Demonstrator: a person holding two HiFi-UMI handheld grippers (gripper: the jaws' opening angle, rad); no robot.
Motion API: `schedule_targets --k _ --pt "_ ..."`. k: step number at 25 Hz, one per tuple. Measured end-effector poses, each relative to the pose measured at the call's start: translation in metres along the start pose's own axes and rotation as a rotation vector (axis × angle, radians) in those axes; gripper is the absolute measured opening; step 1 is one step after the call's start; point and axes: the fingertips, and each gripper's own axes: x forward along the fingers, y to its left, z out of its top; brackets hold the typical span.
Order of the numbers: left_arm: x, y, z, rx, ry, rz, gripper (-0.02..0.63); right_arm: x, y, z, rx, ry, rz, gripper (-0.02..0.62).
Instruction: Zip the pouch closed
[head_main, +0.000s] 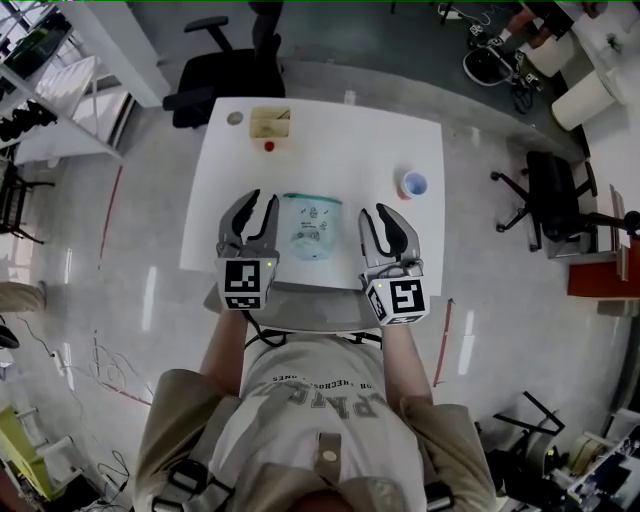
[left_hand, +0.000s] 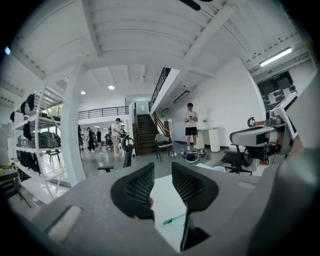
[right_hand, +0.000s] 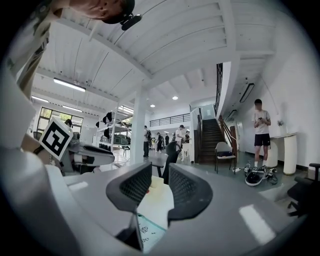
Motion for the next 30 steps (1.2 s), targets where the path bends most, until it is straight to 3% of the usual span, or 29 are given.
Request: schedule_targets --k 7,14,17,30 --pt "-0.009 -0.002 0.002 0.041 -0.001 0.017 0.09 -0.01 -0.001 0.0 0.002 -0.009 -0.025 0.063" --pt "-0.008 -0.004 0.011 0.06 -0.045 0.025 0.03 -0.005 0.007 0.009 -0.134 -0.017 -0.058 0.029" --pt "-0.006 -0.004 0.016 0.064 -0.069 0.026 0.012 0.001 0.012 0.019 -0.132 -0.042 -0.071 0.002" --pt "-0.003 0.0 0.015 0.061 -0.078 0.021 0.012 0.011 0.014 0.021 -0.126 -0.043 -0.087 0.002"
